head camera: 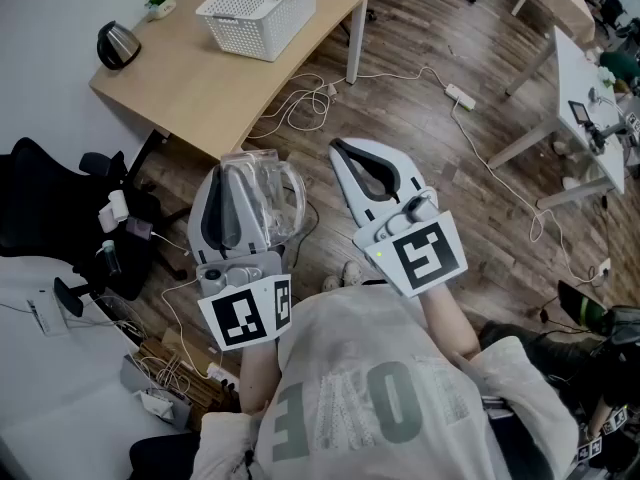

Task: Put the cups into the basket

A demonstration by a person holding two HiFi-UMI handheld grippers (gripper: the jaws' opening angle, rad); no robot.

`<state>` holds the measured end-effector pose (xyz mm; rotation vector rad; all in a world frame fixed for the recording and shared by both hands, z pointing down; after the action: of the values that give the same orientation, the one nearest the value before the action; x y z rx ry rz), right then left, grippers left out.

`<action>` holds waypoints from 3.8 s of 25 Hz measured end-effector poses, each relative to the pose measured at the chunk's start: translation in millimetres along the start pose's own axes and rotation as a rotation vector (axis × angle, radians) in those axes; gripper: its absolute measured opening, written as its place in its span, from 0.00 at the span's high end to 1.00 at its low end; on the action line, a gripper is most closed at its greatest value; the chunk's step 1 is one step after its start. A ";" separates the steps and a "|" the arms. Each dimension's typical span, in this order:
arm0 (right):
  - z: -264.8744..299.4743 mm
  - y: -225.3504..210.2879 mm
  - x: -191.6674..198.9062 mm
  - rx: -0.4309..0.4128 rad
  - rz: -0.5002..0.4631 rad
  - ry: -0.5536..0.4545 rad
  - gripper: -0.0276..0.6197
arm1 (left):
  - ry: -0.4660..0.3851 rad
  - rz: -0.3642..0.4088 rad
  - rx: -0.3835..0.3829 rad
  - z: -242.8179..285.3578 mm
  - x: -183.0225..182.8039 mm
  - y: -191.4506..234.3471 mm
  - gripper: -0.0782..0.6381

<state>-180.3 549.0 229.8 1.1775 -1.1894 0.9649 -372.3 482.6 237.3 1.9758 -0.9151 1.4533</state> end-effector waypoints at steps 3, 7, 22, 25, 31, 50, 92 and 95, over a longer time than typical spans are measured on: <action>4.4 2.3 -0.2 0.012 -0.009 0.000 0.96 | -0.008 0.000 0.010 1.9 -0.1 4.5 0.84; 3.1 3.2 2.8 0.020 -0.007 0.010 0.96 | -0.007 -0.001 0.016 1.3 1.5 5.6 0.84; -15.1 -46.8 25.3 0.051 0.042 -0.033 0.96 | -0.002 -0.032 -0.049 19.0 17.2 -13.1 0.84; -19.6 -57.2 34.8 0.045 0.041 -0.013 0.96 | 0.009 -0.025 -0.054 23.0 23.1 -22.5 0.84; -15.0 -76.7 42.9 0.046 0.040 -0.019 0.96 | 0.017 -0.038 -0.025 43.0 33.9 -35.5 0.84; 126.6 -186.2 50.1 0.039 0.005 -0.020 0.96 | -0.012 -0.100 0.020 232.6 85.3 -3.7 0.84; 529.0 -371.1 55.6 -0.436 0.101 -0.089 0.96 | 0.037 -0.020 -0.290 547.6 139.6 127.6 0.84; 556.2 -389.3 56.8 -0.477 0.083 -0.097 0.96 | 0.047 0.007 -0.331 572.7 140.3 128.5 0.84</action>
<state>116.5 -64.1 217.1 0.8040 -1.4574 0.6367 -95.9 -53.0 206.8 1.6902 -1.0658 1.2530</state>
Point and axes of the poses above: the fingertips, and each gripper's own axes: z forward along the fingers, y to its left, x out of its underside, the point moved 10 cm from there along -z, backward along the fingers, and after that the axes turned 1 degree about -z, right-handed, at the moved point
